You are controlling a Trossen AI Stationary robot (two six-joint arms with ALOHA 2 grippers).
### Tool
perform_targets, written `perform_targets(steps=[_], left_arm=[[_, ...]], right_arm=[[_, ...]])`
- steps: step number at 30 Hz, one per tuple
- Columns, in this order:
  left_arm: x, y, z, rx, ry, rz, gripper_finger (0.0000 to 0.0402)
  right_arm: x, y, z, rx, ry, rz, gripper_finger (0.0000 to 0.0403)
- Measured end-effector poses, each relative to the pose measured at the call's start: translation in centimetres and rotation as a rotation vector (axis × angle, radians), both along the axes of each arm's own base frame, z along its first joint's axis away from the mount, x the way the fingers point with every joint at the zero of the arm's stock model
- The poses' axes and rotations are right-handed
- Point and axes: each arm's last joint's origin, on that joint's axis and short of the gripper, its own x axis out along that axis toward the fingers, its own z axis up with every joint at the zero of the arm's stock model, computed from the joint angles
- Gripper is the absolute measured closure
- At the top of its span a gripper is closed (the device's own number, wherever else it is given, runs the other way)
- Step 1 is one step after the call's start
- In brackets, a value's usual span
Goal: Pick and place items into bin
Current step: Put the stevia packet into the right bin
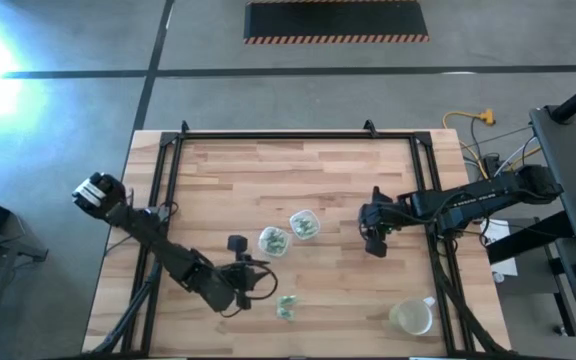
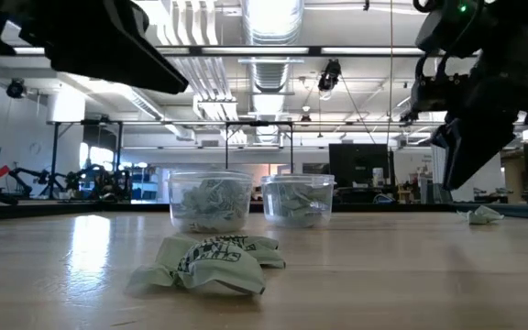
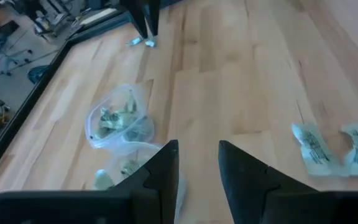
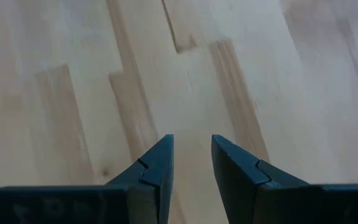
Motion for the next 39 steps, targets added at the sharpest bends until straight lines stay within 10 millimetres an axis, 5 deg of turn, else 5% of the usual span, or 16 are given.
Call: perform_targets(steps=[21, 39], left_arm=[[-0.3, -1.0, 0.1, -0.047, -0.015, -0.091, 0.0305], [-0.3, -1.0, 0.0, -0.047, -0.015, -0.092, 0.0305]], right_arm=[[-1.8, -0.4, -1.2, -0.095, 0.168, -0.059, 0.0325], [-1.9, -0.5, -2.0, -0.100, 0.128, -0.106, 0.0261]])
